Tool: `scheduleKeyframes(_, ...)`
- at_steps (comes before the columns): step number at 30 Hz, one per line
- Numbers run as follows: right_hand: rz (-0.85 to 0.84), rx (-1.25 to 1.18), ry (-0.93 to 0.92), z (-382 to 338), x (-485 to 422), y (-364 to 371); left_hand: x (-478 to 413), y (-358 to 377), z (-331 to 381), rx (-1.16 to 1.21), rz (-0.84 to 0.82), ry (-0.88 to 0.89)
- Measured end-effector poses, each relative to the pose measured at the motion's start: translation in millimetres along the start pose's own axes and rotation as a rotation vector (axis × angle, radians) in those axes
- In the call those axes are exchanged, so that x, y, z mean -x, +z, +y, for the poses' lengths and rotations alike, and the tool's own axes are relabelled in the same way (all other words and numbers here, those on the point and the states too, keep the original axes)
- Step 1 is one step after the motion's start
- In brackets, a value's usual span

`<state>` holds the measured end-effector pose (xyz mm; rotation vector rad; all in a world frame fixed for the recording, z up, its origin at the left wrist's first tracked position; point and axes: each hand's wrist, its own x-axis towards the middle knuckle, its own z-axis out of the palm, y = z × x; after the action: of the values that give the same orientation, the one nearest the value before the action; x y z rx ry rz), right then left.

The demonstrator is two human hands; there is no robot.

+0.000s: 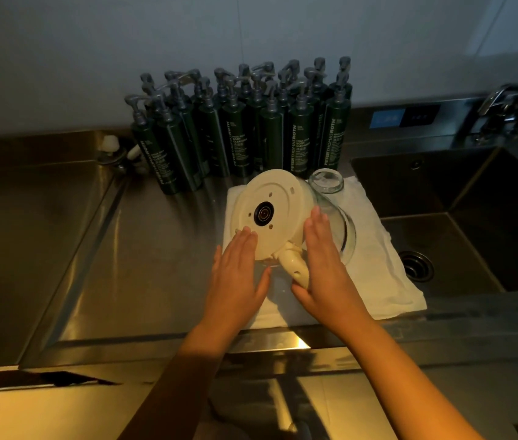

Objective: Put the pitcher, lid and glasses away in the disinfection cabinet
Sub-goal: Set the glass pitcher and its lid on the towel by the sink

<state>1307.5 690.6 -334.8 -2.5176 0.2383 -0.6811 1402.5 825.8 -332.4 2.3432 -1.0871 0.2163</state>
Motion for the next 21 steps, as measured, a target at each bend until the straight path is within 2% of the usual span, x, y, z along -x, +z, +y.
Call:
scheduleKeyframes(7, -0.114, 0.024, -0.061, -19, -7, 16, 7, -8, 10, -0.12, 0.092, 0.21)
scheduleKeyframes(15, -0.131, 0.107, -0.123, -32, -12, 30, 14, -15, -3, -0.217, 0.029, 0.177)
scheduleKeyframes(21, -0.14, 0.272, -0.155, -38, -13, 38, 14, -26, -16, -0.329, -0.079, 0.171)
